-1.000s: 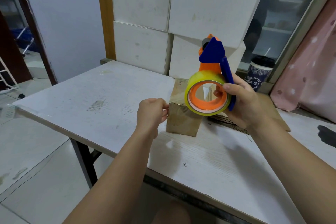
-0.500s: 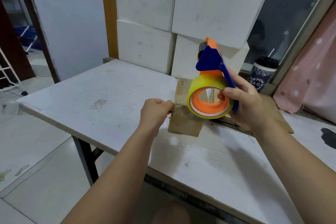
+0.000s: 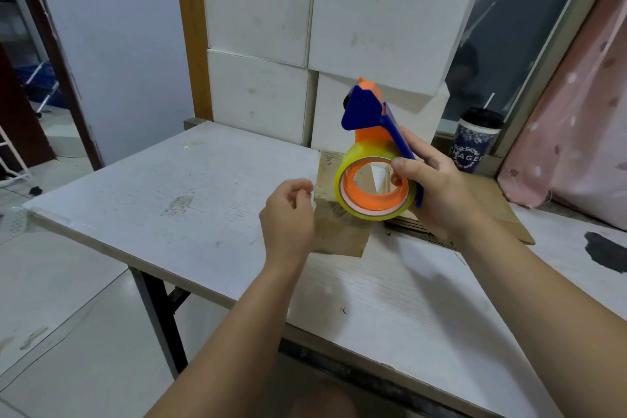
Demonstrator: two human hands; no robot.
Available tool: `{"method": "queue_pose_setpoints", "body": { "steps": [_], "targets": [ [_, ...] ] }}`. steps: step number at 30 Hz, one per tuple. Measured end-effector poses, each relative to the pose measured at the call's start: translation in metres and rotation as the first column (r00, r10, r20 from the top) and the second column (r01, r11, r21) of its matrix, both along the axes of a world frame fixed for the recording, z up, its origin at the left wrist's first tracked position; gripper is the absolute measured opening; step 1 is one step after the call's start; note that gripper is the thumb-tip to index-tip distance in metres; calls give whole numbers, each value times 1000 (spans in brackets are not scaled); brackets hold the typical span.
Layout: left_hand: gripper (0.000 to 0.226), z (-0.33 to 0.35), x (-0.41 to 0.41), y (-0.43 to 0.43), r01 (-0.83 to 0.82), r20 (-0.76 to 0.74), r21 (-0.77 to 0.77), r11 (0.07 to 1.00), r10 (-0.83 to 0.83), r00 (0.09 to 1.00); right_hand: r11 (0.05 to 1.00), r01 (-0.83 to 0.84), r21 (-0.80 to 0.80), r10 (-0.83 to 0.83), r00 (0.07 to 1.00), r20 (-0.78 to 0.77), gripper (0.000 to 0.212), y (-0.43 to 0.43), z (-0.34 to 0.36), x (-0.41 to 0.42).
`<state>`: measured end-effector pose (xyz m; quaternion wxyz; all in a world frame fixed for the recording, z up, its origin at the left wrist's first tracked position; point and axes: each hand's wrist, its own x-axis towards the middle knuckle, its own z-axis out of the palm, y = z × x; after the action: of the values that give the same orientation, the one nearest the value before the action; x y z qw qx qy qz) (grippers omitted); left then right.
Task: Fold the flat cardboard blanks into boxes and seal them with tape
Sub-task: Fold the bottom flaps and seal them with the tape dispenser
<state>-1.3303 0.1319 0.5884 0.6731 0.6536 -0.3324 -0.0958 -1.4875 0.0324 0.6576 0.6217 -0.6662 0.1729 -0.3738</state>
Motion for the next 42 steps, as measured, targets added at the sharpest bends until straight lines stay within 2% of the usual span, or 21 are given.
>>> {"method": "queue_pose_setpoints", "body": {
  "steps": [2, 4, 5, 7, 8, 11, 14, 17, 19, 21, 23, 27, 33, 37, 42],
  "targets": [
    [32, -4, -17, 6, 33, 56, -68, 997, -30, 998, 1000, 15, 8, -15, 1000, -8, 68, 2, 1, 1],
    [22, -14, -24, 9, 68, 158, -14, 998, -65, 985, 1000, 27, 13, -27, 1000, -16, 68, 2, 2, 2],
    [31, -18, -24, 8, 79, 227, 55, 995, -89, 970, 999, 30, 19, -29, 999, -18, 68, 3, 2, 2],
    [71, -24, -21, 4, 84, 362, 188, 979, -149, 920, 999, 35, 28, -34, 999, -21, 67, 3, 1, 2],
    [77, -24, -18, 2, 60, 424, 205, 977, -144, 894, 999, 34, 27, -33, 999, -26, 66, 3, 1, 2],
    [57, -21, -14, -4, -47, 589, 148, 988, -50, 807, 1000, 21, 19, -20, 999, -45, 64, 2, 2, 0],
    [35, -15, -9, -4, -59, 694, 66, 996, -3, 720, 1000, 17, -22, -19, 995, -101, 62, 1, 4, -3],
    [34, -15, -1, -3, -93, 878, -50, 994, 88, 470, 990, -33, -138, 3, 976, -216, 66, -1, 13, -6],
    [43, -14, 5, -2, -69, 890, -15, 998, 44, 453, 970, -63, -237, -14, 951, -309, 63, -3, 22, -8],
    [39, -15, 10, 0, -43, 882, 31, 999, -7, 470, 945, -106, -308, -25, 919, -394, 62, -5, 32, -11],
    [31, -15, 12, 2, -33, 880, 66, 997, -43, 472, 928, -136, -347, -40, 889, -456, 66, -8, 40, -12],
    [36, -12, 13, 5, -1, 861, 162, 987, -141, 488, 909, -179, -376, -63, 834, -549, 71, -10, 50, -10],
    [37, -12, 14, 5, 4, 904, 133, 991, -123, 410, 855, -219, -470, -139, 777, -614, 66, -11, 60, -13],
    [34, -13, 16, 5, -7, 894, 170, 985, -151, 422, 826, -206, -524, -219, 740, -636, 62, -19, 63, -24],
    [35, -11, 14, 4, -9, 912, 154, 988, -138, 386, 816, -231, -530, -239, 699, -673, 64, -20, 62, -32]
  ]
}}
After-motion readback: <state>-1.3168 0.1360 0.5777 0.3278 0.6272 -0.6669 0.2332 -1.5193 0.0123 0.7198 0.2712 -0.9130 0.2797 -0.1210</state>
